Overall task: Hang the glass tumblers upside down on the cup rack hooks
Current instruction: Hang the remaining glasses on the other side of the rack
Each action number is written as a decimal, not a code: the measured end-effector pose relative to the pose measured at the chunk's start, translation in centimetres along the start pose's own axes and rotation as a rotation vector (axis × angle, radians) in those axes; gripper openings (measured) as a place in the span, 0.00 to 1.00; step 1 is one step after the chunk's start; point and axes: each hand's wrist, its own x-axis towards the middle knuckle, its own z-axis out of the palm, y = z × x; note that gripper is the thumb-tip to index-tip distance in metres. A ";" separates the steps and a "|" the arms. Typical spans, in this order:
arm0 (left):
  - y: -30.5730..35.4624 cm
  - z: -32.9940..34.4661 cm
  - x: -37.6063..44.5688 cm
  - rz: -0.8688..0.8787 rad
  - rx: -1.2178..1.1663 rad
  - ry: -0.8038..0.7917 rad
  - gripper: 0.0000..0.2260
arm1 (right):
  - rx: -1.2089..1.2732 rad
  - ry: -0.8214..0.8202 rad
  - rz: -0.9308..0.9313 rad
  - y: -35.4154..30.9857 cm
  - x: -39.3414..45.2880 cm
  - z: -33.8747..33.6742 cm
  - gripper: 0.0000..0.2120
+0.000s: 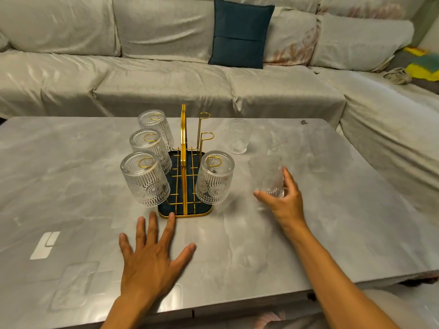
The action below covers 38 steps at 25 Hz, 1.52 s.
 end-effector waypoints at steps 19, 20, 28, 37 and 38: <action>-0.3 0.6 0.3 -0.015 -0.051 0.066 0.37 | -0.273 -0.286 -0.447 -17.7 7.8 5.7 0.25; -0.3 0.6 0.3 -0.013 -0.048 0.068 0.37 | -0.291 -0.307 -0.457 -17.5 7.9 6.1 0.25; -0.4 1.2 0.5 -0.011 -0.049 0.112 0.37 | -0.434 -0.398 -0.421 -15.5 7.9 8.0 0.25; -0.5 1.1 0.6 -0.009 -0.033 0.089 0.38 | -0.495 -0.482 -0.265 -14.8 7.8 9.8 0.22; -0.5 1.1 0.5 -0.007 -0.029 0.082 0.38 | -0.481 -0.500 -0.249 -14.8 7.9 9.8 0.21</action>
